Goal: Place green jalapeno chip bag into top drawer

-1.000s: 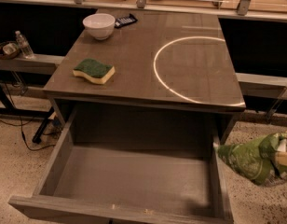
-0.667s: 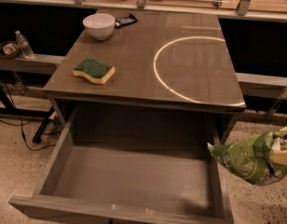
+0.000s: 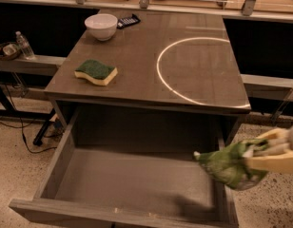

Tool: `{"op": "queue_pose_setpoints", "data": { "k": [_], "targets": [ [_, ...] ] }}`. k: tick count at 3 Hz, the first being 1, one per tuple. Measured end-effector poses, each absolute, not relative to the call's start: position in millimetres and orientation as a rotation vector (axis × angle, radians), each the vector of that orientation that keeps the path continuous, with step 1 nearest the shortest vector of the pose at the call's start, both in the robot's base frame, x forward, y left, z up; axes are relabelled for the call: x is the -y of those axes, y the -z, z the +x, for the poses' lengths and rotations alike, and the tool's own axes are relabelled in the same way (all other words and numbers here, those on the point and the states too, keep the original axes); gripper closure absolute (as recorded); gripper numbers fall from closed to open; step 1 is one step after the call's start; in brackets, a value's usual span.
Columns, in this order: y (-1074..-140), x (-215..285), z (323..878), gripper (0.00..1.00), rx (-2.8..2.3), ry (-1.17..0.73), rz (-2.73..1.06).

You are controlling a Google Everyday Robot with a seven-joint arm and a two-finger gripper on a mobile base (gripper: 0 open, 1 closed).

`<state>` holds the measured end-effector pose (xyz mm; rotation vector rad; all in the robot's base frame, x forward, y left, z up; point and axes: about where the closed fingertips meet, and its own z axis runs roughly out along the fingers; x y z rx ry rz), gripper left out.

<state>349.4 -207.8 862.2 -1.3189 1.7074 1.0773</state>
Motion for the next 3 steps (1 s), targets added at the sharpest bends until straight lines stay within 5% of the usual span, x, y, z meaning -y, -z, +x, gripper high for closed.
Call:
{"op": "queue_pose_setpoints", "data": {
  "k": [2,3],
  "targets": [
    [-729,89,392,1.00,-1.658,-1.112,-1.447],
    [-715,58,409,0.82,-1.612,-1.100,-1.450]
  ]
}}
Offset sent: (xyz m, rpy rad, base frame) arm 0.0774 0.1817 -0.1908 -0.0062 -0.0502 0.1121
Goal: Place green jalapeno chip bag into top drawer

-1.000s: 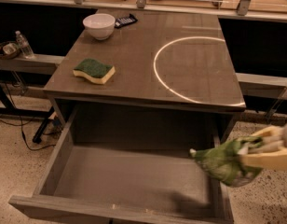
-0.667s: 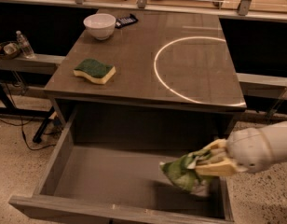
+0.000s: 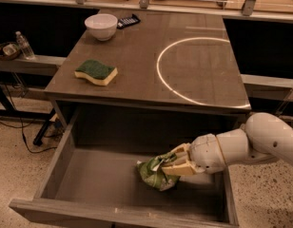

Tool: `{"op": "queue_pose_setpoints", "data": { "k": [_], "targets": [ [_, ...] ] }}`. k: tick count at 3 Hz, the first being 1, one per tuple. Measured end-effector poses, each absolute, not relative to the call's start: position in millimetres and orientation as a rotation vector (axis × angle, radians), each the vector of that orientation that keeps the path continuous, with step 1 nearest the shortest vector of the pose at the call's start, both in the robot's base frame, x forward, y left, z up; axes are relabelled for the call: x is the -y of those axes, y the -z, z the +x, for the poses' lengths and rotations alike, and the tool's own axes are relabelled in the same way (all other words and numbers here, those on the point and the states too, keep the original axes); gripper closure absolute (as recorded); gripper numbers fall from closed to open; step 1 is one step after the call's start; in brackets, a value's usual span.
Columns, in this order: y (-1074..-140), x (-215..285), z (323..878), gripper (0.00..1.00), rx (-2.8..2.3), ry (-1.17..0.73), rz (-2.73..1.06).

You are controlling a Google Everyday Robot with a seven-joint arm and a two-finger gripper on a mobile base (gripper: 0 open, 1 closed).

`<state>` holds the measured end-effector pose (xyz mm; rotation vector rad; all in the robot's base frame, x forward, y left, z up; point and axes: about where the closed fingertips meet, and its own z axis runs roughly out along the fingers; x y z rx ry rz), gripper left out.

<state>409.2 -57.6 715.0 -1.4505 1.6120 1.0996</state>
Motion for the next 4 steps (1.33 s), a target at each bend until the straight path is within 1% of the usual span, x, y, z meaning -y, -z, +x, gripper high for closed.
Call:
{"op": "queue_pose_setpoints", "data": {
  "k": [1,2,3,4],
  "targets": [
    [-716,58,409,0.59,-1.615,-1.097,-1.448],
    [-717,56,408,0.28,-1.611,-1.101,-1.453],
    [-719,55,408,0.05,-1.604,-1.102,-1.455],
    [-738,65,411,0.00,-1.622,-1.054,-1.459]
  ]
}}
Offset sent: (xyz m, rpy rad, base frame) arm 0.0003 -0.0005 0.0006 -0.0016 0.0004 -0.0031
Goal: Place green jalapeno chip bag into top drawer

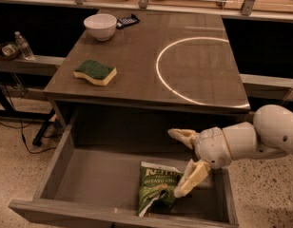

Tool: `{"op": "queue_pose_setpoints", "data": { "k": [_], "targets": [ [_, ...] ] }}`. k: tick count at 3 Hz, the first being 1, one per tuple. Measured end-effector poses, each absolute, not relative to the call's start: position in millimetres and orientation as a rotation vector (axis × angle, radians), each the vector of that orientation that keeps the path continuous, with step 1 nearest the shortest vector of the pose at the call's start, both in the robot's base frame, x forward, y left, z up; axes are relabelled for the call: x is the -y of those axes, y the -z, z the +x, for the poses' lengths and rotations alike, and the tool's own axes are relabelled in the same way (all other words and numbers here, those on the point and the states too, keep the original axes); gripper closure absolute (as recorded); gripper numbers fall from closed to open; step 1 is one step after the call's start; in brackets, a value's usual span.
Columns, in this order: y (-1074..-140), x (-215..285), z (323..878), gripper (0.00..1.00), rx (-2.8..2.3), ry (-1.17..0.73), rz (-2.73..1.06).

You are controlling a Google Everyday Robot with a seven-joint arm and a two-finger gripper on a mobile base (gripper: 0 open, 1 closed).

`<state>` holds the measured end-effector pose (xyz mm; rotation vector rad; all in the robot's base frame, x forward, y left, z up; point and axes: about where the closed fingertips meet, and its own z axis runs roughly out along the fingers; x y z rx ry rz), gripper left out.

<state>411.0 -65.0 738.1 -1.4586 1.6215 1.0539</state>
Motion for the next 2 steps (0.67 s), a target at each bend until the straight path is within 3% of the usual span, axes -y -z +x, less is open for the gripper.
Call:
{"op": "queue_pose_setpoints", "data": {
  "k": [2],
  "targets": [
    [-805,131,428,0.00,-1.727,-0.843,-1.522]
  ]
}}
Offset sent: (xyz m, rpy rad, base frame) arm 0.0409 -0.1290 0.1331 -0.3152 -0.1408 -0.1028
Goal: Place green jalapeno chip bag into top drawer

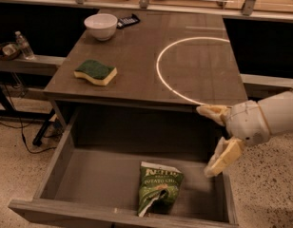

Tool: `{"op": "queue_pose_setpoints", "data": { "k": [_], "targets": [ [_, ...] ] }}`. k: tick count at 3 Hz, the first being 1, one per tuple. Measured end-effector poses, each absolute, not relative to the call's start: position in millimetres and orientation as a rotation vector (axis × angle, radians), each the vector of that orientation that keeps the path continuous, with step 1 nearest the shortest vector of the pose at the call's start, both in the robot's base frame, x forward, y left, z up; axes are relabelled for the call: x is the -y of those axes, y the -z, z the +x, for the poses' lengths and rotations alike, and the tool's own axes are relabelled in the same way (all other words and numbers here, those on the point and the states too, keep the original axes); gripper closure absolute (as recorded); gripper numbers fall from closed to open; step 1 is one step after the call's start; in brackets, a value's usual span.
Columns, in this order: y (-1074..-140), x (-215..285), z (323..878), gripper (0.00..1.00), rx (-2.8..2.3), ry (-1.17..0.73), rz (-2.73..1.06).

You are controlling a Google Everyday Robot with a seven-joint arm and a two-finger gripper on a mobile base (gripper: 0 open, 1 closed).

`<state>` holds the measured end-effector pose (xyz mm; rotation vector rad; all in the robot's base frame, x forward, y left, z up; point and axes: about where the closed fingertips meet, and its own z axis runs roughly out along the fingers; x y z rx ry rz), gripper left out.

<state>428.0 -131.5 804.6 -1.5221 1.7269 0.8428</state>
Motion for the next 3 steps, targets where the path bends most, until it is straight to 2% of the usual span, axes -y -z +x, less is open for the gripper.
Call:
{"op": "queue_pose_setpoints", "data": {
  "k": [2,3],
  "targets": [
    [-964,192,498,0.00,-1.668,-0.452,-1.594],
    [-965,191,497,0.00,-1.662,-0.452,-1.587]
  ]
}}
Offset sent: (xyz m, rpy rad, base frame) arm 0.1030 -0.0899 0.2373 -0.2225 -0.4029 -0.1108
